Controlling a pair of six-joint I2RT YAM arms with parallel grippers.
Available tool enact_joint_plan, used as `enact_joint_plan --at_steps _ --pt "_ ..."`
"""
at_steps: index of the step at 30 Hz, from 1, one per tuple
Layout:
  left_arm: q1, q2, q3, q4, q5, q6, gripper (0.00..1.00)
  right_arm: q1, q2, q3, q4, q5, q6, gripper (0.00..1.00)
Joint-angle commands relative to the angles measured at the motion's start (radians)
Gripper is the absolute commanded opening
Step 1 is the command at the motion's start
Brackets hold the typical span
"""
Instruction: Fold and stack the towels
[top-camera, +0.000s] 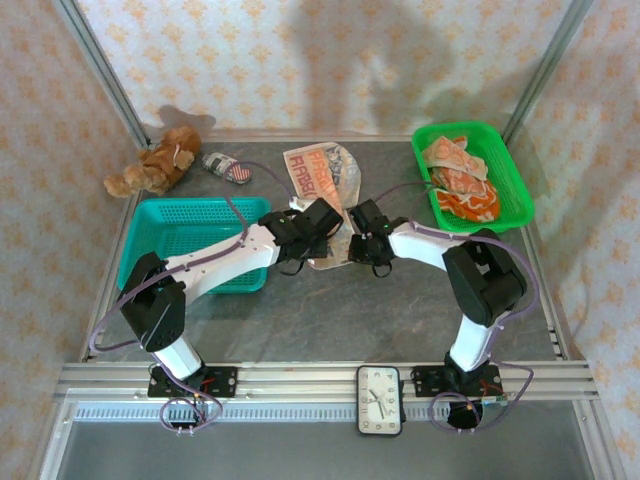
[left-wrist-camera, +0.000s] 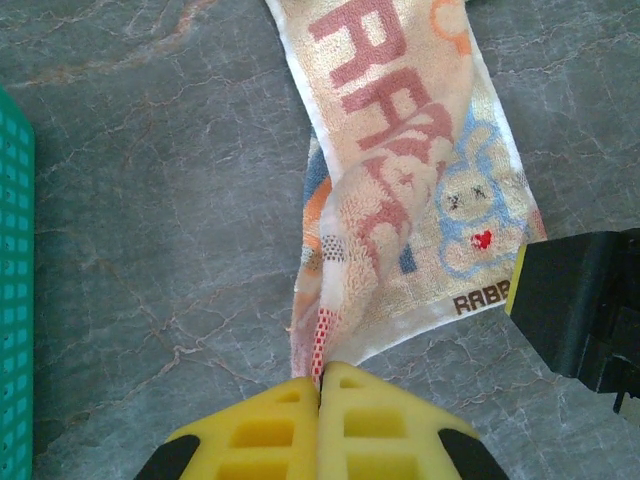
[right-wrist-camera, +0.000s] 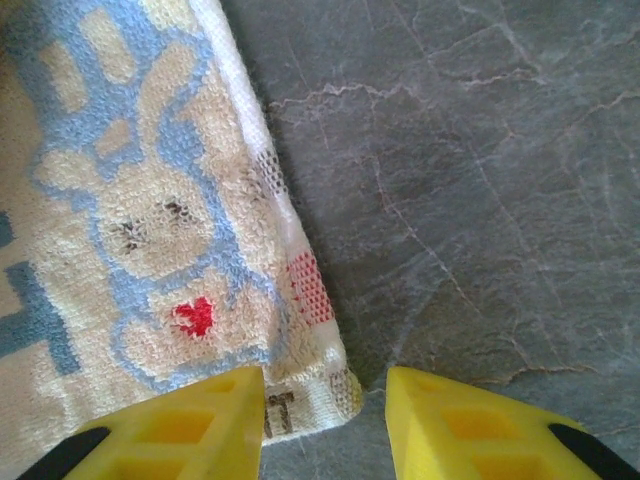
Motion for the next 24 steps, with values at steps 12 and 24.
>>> enact_joint_plan --at_steps 12,24 --pt "0.013 0.015 0.019 0.012 0.009 -0.006 0.00 0.022 0.088 0.033 0.016 0.038 -0.019 0.18" --pt "0.060 -0.073 0.105 -0.024 0.028 0.013 0.00 -0.018 -0.203 0.114 -0.121 0.117 -0.001 0.00"
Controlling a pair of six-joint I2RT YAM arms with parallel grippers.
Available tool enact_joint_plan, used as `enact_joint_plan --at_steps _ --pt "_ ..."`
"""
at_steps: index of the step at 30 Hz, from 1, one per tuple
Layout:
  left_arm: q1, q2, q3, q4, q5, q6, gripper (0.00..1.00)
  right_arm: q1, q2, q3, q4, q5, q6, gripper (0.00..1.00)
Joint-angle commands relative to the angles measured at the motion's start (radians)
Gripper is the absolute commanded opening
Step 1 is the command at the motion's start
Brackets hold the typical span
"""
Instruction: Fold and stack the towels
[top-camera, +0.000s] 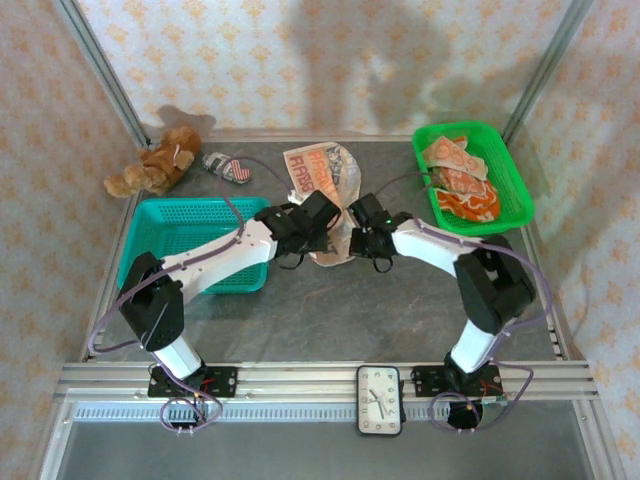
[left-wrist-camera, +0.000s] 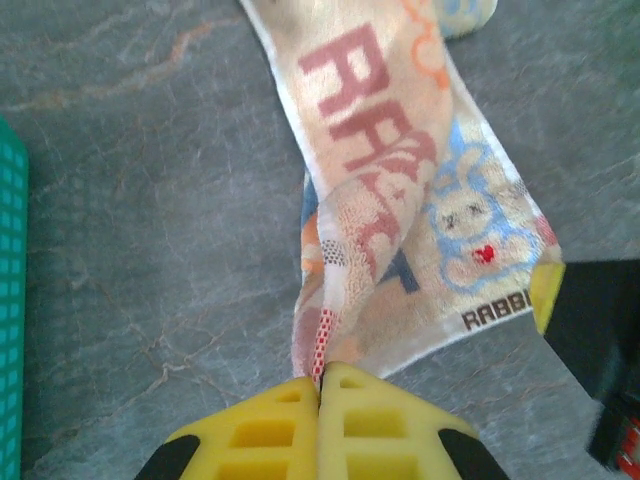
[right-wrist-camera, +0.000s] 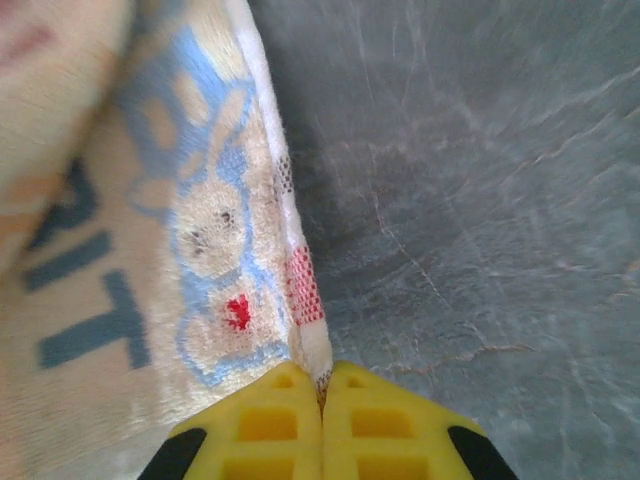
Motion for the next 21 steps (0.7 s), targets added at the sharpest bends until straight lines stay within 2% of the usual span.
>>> enact_joint_plan --at_steps 1,7,12,15,18,21 --pt "0.040 -0.081 0.068 -0.026 0.018 0.009 0.00 -0.038 -0.132 0.088 -0.060 0.050 0.016 0.00" --pt "0.117 -0.164 0.156 0.018 0.064 0.023 0.00 -0.101 -0.266 0.233 -0.099 0.057 0.004 0.00" --pt "0.187 -0.149 0.341 0.052 0.108 0.049 0.00 -0.120 -0.320 0.352 -0.024 0.089 -0.015 0.00" --pt "0.232 -0.107 0.450 0.075 0.145 0.058 0.00 -0.145 -0.303 0.446 -0.009 0.092 -0.014 0.00" --pt "0.283 -0.046 0.559 0.082 0.236 0.061 0.00 -0.177 -0.262 0.555 -0.002 0.080 -0.014 0.00" --pt "0.309 0.012 0.656 0.079 0.243 0.081 0.00 -0.192 -0.216 0.647 0.023 0.072 -0.038 0.00"
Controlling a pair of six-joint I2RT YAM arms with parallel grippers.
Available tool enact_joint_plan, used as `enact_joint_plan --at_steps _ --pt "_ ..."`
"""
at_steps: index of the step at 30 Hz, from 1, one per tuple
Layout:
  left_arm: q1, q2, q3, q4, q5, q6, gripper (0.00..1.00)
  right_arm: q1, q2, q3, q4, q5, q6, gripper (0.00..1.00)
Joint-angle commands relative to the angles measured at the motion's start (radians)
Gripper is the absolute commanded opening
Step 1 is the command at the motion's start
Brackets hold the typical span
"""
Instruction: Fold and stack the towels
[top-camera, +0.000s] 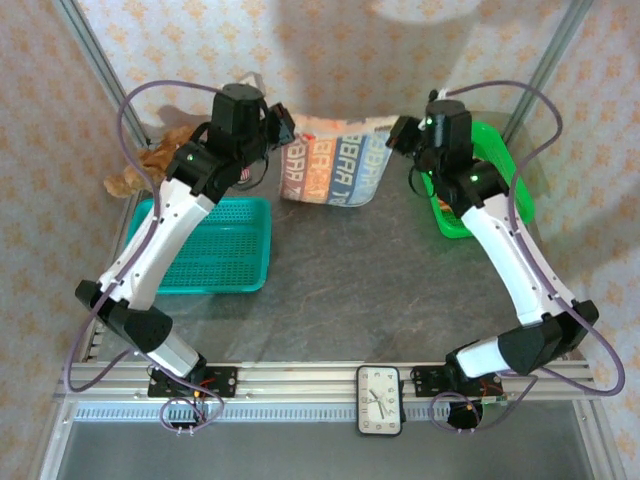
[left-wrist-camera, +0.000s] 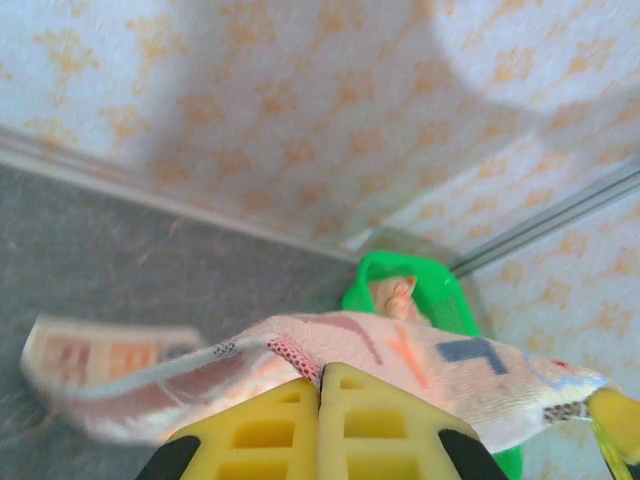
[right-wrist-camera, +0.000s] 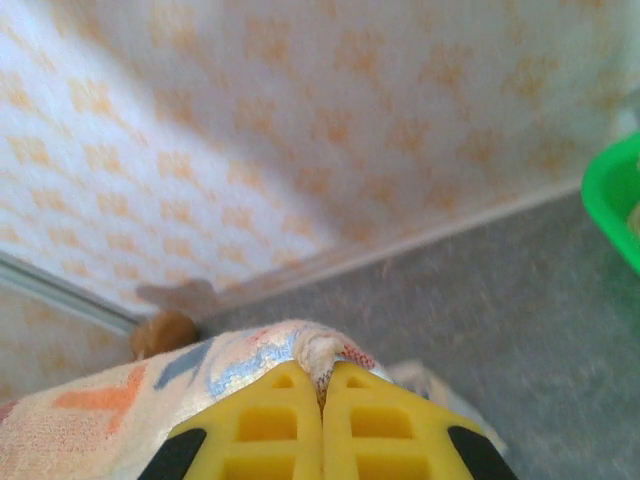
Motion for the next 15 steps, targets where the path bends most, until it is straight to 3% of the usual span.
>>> enact_joint_plan --at_steps 1,8,15 --pt "0.029 0.079 0.108 0.005 0.067 0.045 0.00 -0.012 0.047 0.098 0.054 0.024 -0.040 0.00" --pt "0.068 0.281 0.459 -0.087 0.122 0.071 0.00 -0.034 0.174 0.287 0.077 0.036 -0.048 0.00" --pt "0.073 0.320 0.546 -0.034 0.131 0.030 0.00 -0.043 0.248 0.470 0.028 0.027 -0.071 0.00"
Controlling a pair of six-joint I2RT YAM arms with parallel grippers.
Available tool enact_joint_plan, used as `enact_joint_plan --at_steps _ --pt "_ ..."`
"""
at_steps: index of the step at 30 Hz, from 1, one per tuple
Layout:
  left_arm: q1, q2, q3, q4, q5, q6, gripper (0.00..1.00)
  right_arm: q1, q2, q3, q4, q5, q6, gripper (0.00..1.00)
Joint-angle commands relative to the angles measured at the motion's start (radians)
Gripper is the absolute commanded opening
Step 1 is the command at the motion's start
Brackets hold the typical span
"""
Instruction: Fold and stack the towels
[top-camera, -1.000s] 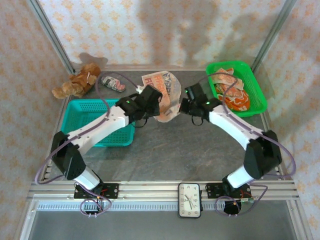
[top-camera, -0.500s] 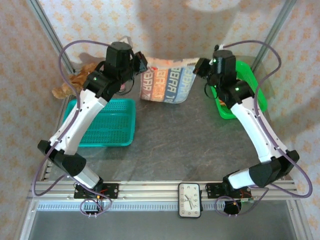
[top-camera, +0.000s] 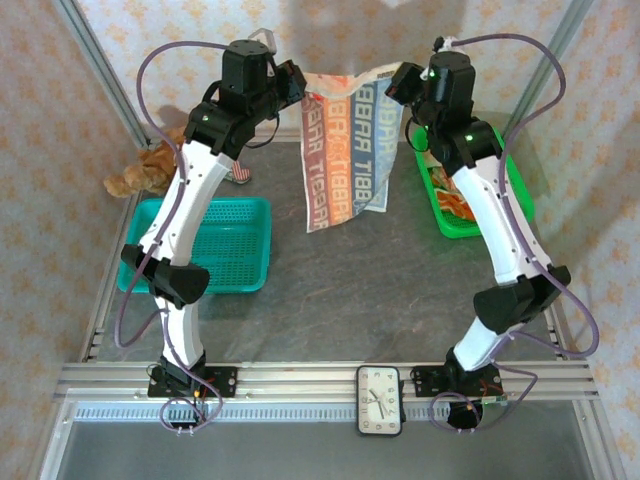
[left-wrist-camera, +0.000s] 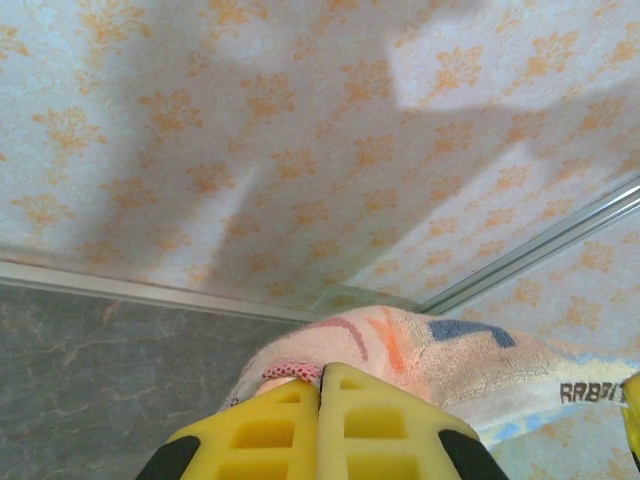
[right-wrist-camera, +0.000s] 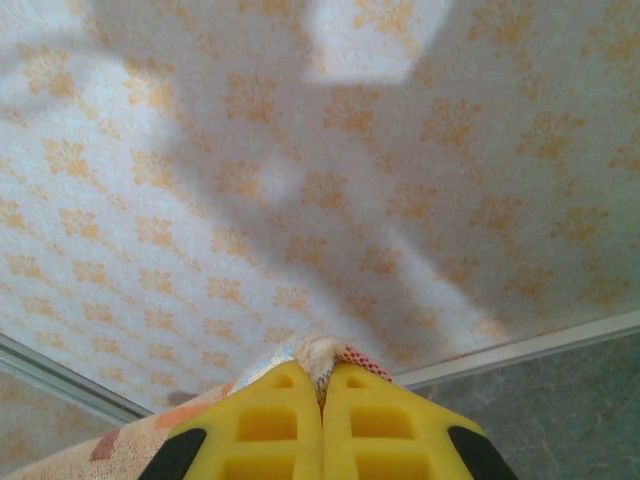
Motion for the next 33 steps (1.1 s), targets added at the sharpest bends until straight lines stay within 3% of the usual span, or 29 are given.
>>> enact_joint_plan --at_steps 1,7,11,16,22,27,33 --pt "0.008 -0.018 0.047 0.033 0.029 -0.016 0.00 -0.004 -0.003 0.092 -0.010 0.009 -0.036 0.00" --pt "-0.020 -0.077 0.031 0.016 0.041 -0.011 0.00 -0.004 -0.059 0.058 -0.027 -0.050 -0.051 0.00" --pt "-0.086 -0.187 -0.105 0.040 -0.017 0.026 0.00 0.012 -0.156 -0.049 -0.033 -0.103 -0.064 0.00" --pt "-0.194 -0.368 -0.316 0.096 -0.149 0.083 0.00 0.075 -0.318 -0.204 -0.043 -0.054 -0.129 0.00" --pt "-0.290 -0.540 -0.503 0.130 -0.231 0.069 0.00 0.139 -0.490 -0.314 -0.093 0.005 -0.148 0.00" --pt "-0.373 -0.631 -0.579 0.107 -0.324 0.073 0.00 0.180 -0.579 -0.357 -0.163 0.013 -0.127 0.00" --pt "-0.372 -0.604 -0.573 -0.006 -0.373 0.021 0.00 0.181 -0.586 -0.408 -0.222 0.109 -0.061 0.00"
